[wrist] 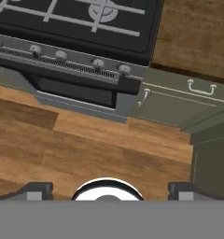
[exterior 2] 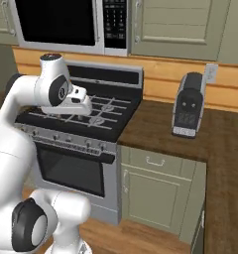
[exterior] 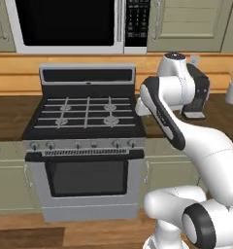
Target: Navigate to the toaster oven.
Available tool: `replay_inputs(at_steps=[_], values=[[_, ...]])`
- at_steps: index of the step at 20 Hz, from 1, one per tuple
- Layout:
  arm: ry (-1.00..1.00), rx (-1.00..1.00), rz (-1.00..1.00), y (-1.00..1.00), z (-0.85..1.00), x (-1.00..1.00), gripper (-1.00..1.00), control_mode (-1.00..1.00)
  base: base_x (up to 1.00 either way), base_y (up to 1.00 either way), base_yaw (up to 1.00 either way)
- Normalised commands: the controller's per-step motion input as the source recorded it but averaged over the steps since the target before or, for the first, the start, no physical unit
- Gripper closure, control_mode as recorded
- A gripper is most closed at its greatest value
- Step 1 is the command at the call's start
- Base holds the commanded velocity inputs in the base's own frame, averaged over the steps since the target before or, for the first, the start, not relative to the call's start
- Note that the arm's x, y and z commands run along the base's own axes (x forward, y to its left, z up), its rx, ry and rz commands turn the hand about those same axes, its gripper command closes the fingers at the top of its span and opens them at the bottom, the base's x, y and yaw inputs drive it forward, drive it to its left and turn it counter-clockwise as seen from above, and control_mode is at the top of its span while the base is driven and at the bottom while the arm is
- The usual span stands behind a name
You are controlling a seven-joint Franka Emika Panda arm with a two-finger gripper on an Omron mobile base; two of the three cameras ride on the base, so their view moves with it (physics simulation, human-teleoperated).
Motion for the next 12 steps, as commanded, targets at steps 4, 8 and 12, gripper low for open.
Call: replay_inputs(at_steps=[4,8,12], values=[[0.0,0.0,0.0,0.0,0.0,0.0,-1.0,1.0,0.57,-0.33,-0.3],[0.0,0.0,0.0,0.0,0.0,0.0,-1.0,1.0,0.4,-0.19,-0.37],[0.0,0.0,0.0,0.0,0.0,0.0,-1.0,1.0,0.08,-0.34,-0.54]])
